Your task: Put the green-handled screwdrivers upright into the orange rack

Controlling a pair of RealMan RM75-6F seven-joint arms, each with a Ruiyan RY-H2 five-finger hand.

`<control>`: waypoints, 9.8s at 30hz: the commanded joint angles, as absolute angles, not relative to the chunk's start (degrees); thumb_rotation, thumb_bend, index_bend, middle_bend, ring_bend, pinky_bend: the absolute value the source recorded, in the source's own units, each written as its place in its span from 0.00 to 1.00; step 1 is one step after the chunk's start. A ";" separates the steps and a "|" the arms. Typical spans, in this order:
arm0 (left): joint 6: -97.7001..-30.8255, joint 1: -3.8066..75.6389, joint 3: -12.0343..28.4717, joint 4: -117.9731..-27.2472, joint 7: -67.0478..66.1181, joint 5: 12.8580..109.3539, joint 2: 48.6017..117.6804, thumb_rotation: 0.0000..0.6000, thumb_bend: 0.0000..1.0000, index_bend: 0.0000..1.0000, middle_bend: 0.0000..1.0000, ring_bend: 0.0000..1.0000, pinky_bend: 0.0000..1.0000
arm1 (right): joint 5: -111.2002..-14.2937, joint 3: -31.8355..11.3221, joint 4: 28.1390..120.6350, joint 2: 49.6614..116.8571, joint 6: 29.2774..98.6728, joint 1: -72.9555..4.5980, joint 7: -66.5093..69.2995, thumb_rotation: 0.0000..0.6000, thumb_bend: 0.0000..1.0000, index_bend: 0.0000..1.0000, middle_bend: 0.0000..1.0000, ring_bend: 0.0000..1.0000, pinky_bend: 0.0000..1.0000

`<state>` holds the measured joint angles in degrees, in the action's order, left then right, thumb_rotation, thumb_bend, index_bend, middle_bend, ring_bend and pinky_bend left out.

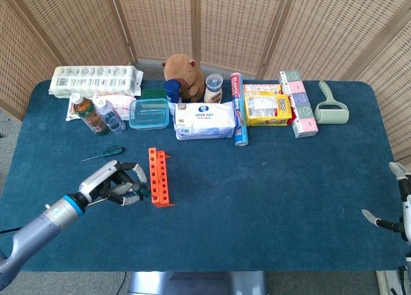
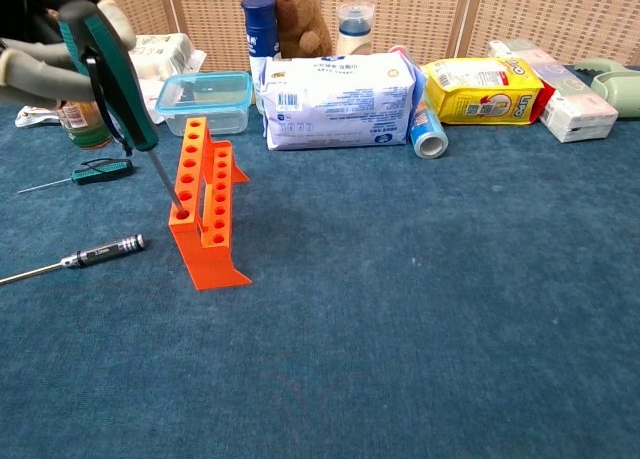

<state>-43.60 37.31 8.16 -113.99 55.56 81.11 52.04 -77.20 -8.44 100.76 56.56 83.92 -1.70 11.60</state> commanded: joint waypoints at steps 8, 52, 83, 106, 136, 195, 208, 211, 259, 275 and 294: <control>-41.93 38.65 6.92 -112.70 44.83 74.81 58.46 1.00 0.42 0.63 0.96 0.97 1.00 | -76.91 -8.54 100.59 56.48 83.73 -1.72 12.02 1.00 0.08 0.06 0.06 0.00 0.00; -47.16 35.25 6.09 -107.34 38.21 77.51 63.33 1.00 0.16 0.32 0.96 0.97 1.00 | -77.22 -8.24 100.93 55.89 83.02 -1.82 13.10 1.00 0.08 0.06 0.06 0.00 0.00; -69.89 38.78 8.98 -109.25 -23.27 24.71 74.27 1.00 0.18 0.50 0.96 0.97 1.00 | -79.06 -7.44 101.85 55.44 83.51 -1.67 13.59 1.00 0.08 0.06 0.06 0.00 0.00; -67.47 43.42 10.62 -101.96 -32.14 14.24 81.98 1.00 0.05 0.50 0.96 0.97 1.00 | -78.77 -7.29 101.40 55.38 82.53 -2.05 14.39 1.00 0.08 0.06 0.06 0.00 0.00; -66.86 46.22 12.68 -95.39 -36.95 10.45 89.71 1.00 0.19 0.50 0.96 0.97 1.00 | -78.45 -7.56 100.96 54.75 82.92 -1.75 16.33 1.00 0.08 0.06 0.06 0.00 0.00; -64.74 39.87 17.37 -114.83 -26.15 22.11 74.22 1.00 0.45 0.50 0.96 0.97 1.00 | -78.91 -7.30 101.18 54.75 83.08 -1.67 15.86 1.00 0.08 0.06 0.06 0.00 0.00; -58.56 35.09 18.79 -122.48 -14.80 29.91 62.50 1.00 0.45 0.50 0.96 0.97 1.00 | -78.84 -7.17 101.37 55.38 82.84 -2.00 14.00 1.00 0.08 0.06 0.06 0.00 0.00; -54.99 32.60 19.89 -124.85 -8.62 33.87 58.23 1.00 0.45 0.50 0.96 0.97 1.00 | -78.74 -7.13 101.46 55.56 82.72 -2.08 13.48 1.00 0.08 0.06 0.06 0.00 0.00; -36.77 27.30 20.30 -113.98 65.40 92.37 48.21 1.00 0.46 0.50 0.96 0.97 1.00 | -78.32 -7.45 101.58 55.18 83.20 -1.79 14.19 1.00 0.08 0.06 0.06 0.00 0.00; -38.82 31.45 15.67 -112.33 64.74 89.63 48.96 1.00 0.46 0.50 0.96 0.97 1.00 | -77.98 -7.54 101.44 55.24 82.87 -1.90 14.23 1.00 0.09 0.06 0.06 0.00 0.00; -39.83 34.83 12.51 -111.36 64.27 87.14 50.28 1.00 0.46 0.50 0.96 0.97 1.00 | -77.61 -7.77 101.35 55.11 83.10 -1.76 14.44 1.00 0.08 0.06 0.06 0.00 0.00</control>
